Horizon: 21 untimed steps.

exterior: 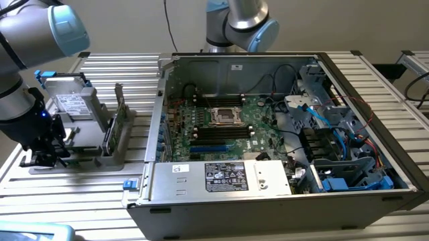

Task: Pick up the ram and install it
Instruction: 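Pick up the ram and move it above insertion slot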

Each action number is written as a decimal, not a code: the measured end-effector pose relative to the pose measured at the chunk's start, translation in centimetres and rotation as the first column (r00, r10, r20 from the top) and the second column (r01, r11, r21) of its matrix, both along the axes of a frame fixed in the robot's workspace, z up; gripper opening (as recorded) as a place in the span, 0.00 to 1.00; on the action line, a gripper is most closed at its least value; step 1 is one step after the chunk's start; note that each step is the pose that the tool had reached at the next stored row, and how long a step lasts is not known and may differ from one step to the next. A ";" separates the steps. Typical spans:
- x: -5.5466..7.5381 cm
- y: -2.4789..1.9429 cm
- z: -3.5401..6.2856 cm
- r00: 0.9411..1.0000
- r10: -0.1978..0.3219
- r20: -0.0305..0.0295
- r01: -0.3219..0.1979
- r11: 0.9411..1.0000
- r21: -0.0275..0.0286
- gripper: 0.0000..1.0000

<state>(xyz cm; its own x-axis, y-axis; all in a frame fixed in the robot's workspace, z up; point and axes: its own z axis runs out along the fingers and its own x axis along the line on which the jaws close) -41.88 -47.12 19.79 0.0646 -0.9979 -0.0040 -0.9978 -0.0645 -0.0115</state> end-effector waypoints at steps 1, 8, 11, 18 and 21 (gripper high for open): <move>0.0 0.00 0.00 1.000 0.000 0.000 0.000 1.000 0.000 0.36; 0.0 -0.01 -0.01 1.000 0.000 0.000 0.000 1.000 0.000 0.16; 0.0 -0.02 -0.03 1.000 0.000 0.000 0.000 1.000 0.000 0.15; -0.3 -0.23 2.10 1.000 0.000 0.000 0.000 1.000 0.000 0.15; -0.4 -0.34 3.50 1.000 0.000 0.000 0.000 1.000 0.000 0.15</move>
